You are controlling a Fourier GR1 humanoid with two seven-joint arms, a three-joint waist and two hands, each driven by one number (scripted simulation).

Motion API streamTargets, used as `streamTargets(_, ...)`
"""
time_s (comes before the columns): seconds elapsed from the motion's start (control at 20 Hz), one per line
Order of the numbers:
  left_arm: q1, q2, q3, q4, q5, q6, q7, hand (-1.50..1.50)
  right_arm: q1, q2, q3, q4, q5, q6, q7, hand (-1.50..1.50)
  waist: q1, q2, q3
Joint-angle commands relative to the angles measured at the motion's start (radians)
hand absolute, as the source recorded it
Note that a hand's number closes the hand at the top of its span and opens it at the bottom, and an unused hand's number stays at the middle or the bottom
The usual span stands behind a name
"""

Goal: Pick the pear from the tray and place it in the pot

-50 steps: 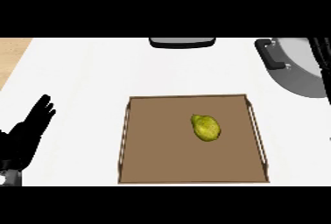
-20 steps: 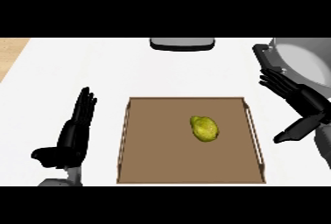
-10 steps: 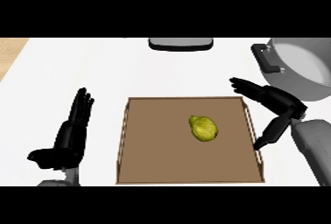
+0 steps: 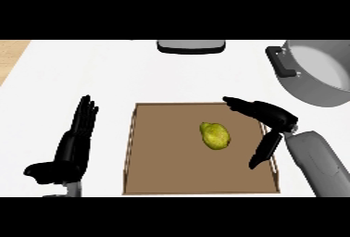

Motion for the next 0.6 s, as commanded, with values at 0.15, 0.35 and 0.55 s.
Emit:
streamTargets(0.15, -0.028, -0.021, 0.041, 0.072, -0.015, -0.027, -0.041, 0.00, 0.045, 0.088, -0.029, -0.060, 0.047, 0.016, 0.064, -1.50, -0.005, 0.000, 0.000)
streamTargets(0.35, -0.035, -0.088, -0.014, 0.069, -0.078, 0.025, -0.038, 0.00, 0.080, 0.092, -0.025, -0.046, 0.138, 0.010, -0.011, -1.50, -0.004, 0.000, 0.000)
streamTargets(0.55, 0.011, -0.047, 0.019, -0.039, -0.065, -0.006, 0.052, 0.00, 0.066, 0.122, -0.046, -0.017, 0.195, 0.009, -0.028, -1.50, -0.002, 0.000, 0.000)
